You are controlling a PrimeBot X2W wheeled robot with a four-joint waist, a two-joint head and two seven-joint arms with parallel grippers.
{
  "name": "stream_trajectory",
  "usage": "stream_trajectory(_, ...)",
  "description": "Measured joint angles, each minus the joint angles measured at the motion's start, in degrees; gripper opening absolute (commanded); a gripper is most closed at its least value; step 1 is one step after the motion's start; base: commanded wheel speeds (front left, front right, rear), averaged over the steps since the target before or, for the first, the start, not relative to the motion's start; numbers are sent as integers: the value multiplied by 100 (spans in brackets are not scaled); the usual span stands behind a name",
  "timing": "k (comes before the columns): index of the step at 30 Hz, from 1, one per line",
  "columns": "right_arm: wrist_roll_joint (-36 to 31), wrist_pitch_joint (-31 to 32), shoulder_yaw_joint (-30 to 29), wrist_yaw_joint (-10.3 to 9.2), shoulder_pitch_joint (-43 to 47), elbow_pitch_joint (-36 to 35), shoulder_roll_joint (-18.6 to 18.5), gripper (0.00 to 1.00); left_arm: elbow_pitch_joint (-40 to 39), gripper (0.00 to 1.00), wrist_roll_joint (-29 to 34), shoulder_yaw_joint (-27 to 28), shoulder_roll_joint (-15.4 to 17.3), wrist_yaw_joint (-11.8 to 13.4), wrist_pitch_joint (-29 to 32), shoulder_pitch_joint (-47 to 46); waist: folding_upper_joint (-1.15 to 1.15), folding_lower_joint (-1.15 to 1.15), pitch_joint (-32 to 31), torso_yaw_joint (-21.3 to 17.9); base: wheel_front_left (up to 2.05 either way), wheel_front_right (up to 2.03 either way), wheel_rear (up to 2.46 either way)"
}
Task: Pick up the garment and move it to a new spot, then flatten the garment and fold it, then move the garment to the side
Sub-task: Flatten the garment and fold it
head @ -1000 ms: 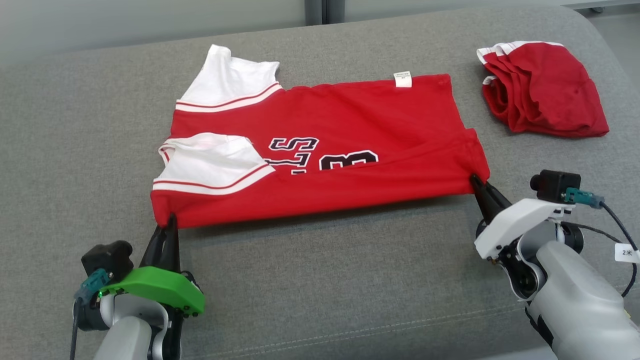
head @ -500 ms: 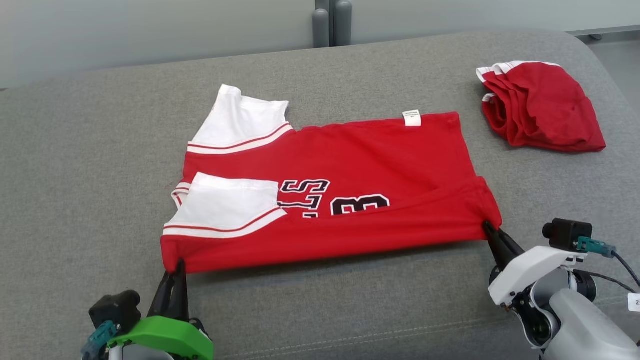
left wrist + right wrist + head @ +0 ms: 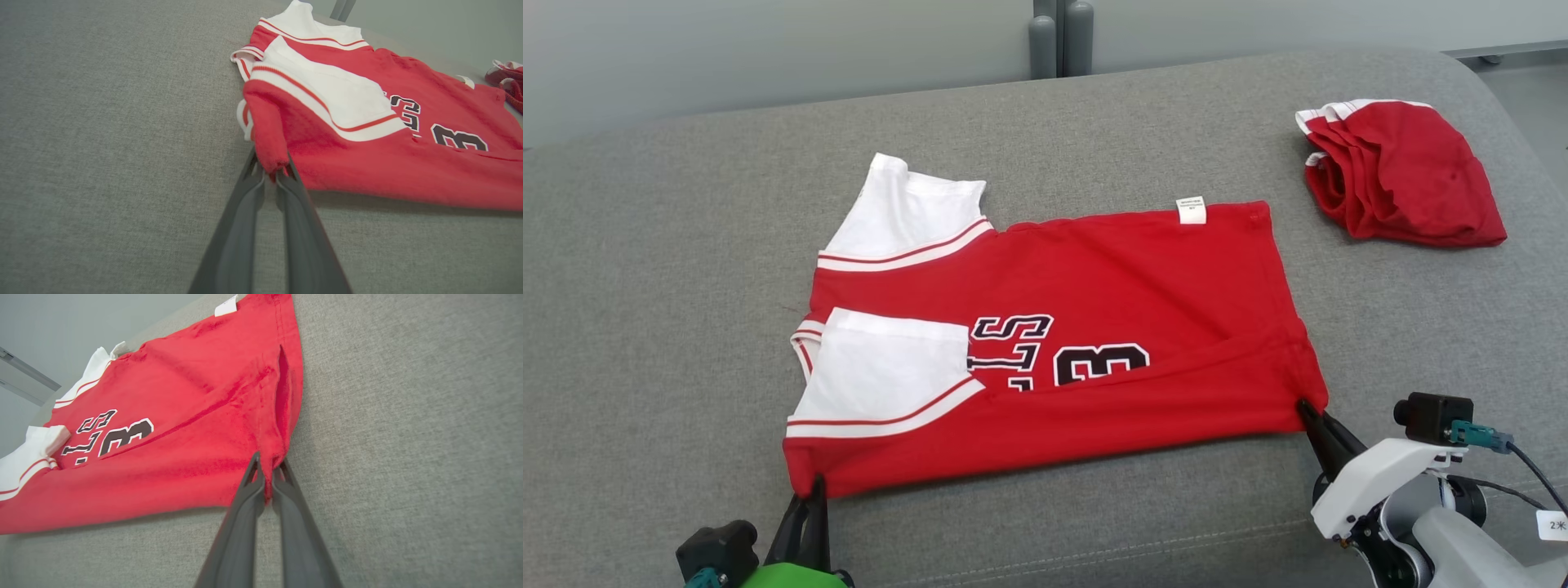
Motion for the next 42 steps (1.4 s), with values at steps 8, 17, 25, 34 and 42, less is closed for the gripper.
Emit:
stream_trajectory(8,9,178,32,-123,49,-79,-56,1,25,0,90,-21,78,9,170,32,0,0,-4,-104,0,0,0)
stream_trajectory(17,186,290,4,-194,207,-97,-33,100,134,100,180,-36,80,58,287,32,0,0,-81,-94,0,0,0)
stream_trajectory(25,182,310,-23,-259,282,-225,-156,100,142,100,237,35,163,67,392,148,0,0,-139,-104,0,0,0)
stream_trajectory(34,80,481,-80,-408,387,-457,-587,100,-11,100,550,112,472,116,479,154,0,0,-177,-117,0,0,0)
stream_trajectory(42,-221,697,-159,-442,-466,-1009,-1089,100,-458,100,977,-146,769,104,790,-799,0,0,-23,-185,0,0,0)
